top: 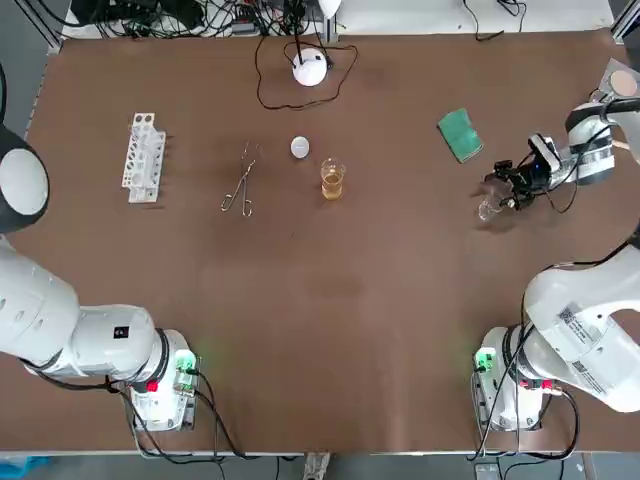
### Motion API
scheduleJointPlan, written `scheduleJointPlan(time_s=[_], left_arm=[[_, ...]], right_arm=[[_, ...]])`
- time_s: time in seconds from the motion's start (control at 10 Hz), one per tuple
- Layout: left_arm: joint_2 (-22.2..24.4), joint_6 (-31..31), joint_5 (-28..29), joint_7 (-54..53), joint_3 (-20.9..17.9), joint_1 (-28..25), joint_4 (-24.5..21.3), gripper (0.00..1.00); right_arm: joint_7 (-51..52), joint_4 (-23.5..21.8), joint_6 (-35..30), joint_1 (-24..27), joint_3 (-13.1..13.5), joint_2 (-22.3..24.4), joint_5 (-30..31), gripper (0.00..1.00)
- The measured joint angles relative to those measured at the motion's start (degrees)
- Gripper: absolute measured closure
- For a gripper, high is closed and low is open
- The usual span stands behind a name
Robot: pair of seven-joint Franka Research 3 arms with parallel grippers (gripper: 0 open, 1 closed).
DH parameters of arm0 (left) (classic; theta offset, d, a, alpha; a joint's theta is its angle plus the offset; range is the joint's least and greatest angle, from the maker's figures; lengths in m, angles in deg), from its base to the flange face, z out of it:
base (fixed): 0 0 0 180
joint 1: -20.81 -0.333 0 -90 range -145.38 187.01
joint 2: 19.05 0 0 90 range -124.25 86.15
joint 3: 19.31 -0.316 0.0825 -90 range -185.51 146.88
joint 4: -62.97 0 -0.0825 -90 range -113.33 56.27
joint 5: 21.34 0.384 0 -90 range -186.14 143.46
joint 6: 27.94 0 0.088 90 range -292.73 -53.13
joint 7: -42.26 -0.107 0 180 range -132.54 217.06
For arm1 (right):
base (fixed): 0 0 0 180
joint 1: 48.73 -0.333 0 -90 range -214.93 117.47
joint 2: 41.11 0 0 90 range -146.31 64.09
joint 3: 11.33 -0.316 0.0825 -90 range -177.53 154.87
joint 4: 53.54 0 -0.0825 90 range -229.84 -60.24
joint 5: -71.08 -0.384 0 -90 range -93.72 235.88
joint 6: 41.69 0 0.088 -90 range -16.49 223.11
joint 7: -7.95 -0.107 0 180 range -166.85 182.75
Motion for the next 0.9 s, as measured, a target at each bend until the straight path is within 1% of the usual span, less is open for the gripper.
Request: scheduleJointPlan(time_s=[0.3, 0.6, 0.8, 0.9], left_arm=[[0.0, 0.0, 0.0, 0.0, 0.0, 0.0, 0.0, 0.00], [0.0, 0.0, 0.0, 0.0, 0.0, 0.0, 0.0, 0.00], [0.0, 0.0, 0.0, 0.0, 0.0, 0.0, 0.0, 0.00], [0.0, 0.0, 0.0, 0.0, 0.0, 0.0, 0.0, 0.00]], right_arm=[[-8.5, 0.5, -0.8, 0.0, -0.1, 0.0, -1.4, 0.00], [-11.2, 0.9, -1.3, -0.3, -0.8, 0.2, -3.3, 0.00], [-13.6, 1.2, -2.5, -0.4, -1.5, 1.3, -3.4, 0.00], [-15.7, 1.5, -2.8, -0.4, -2.1, 2.8, -3.8, 0.00]])
